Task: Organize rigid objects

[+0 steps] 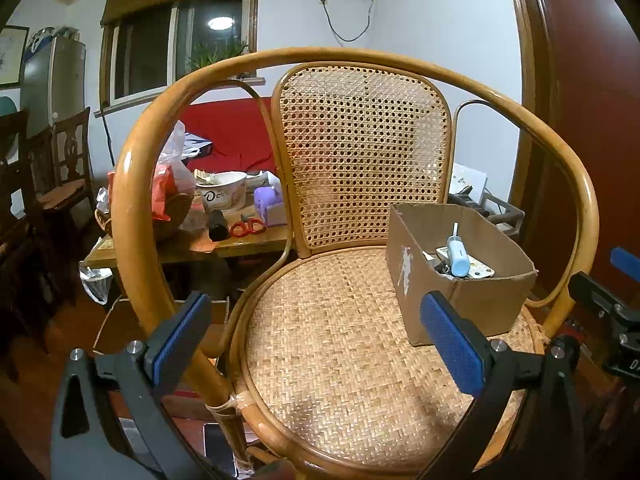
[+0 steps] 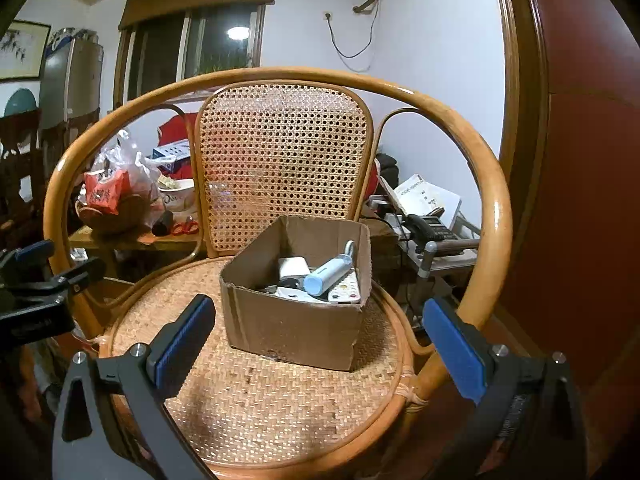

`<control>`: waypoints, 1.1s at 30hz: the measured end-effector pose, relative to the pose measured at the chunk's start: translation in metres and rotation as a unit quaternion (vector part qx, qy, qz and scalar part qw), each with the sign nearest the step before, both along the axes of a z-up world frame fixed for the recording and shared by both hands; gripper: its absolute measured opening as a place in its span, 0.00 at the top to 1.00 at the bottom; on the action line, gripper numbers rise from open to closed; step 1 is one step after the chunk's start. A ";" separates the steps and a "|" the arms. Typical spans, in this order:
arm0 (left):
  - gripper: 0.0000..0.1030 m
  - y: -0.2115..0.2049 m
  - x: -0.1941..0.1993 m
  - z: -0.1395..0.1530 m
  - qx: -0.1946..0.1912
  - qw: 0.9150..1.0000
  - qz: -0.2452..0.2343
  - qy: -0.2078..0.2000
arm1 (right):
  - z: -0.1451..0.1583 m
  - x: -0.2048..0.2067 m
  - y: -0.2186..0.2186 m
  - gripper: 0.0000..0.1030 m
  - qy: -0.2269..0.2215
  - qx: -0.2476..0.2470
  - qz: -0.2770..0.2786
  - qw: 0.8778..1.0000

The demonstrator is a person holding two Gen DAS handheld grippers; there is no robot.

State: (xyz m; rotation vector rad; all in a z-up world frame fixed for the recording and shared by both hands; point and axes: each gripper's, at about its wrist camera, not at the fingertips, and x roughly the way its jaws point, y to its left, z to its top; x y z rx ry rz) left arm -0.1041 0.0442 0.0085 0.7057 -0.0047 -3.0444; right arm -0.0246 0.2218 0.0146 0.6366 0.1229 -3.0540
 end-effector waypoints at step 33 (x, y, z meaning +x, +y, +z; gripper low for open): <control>0.00 0.007 0.000 -0.002 -0.004 1.000 -0.004 -0.003 | -0.004 0.000 -0.001 0.00 -0.011 0.005 -0.004 1.000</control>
